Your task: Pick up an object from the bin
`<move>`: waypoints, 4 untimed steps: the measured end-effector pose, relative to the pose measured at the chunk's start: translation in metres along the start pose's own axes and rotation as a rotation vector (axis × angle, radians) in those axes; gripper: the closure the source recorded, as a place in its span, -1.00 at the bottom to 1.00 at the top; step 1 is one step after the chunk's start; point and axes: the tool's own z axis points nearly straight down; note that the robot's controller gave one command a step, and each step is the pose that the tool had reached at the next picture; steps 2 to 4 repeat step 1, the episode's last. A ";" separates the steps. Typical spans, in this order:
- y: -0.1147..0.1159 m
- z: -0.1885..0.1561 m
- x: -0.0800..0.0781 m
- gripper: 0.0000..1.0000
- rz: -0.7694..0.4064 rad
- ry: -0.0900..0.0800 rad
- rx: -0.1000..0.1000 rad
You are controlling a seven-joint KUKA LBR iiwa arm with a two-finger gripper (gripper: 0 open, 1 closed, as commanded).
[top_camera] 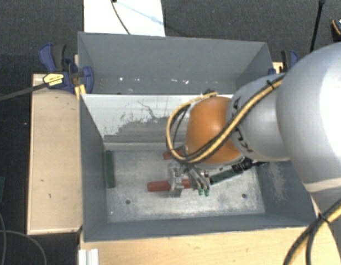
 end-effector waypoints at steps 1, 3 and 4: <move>0.001 -0.143 0.037 1.00 0.020 -0.006 -0.002; 0.001 -0.143 0.037 1.00 0.020 -0.006 -0.002; 0.001 -0.143 0.037 1.00 0.020 -0.006 -0.002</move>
Offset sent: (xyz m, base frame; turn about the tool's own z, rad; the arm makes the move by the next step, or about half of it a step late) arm -0.0388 0.0009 0.1388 0.0245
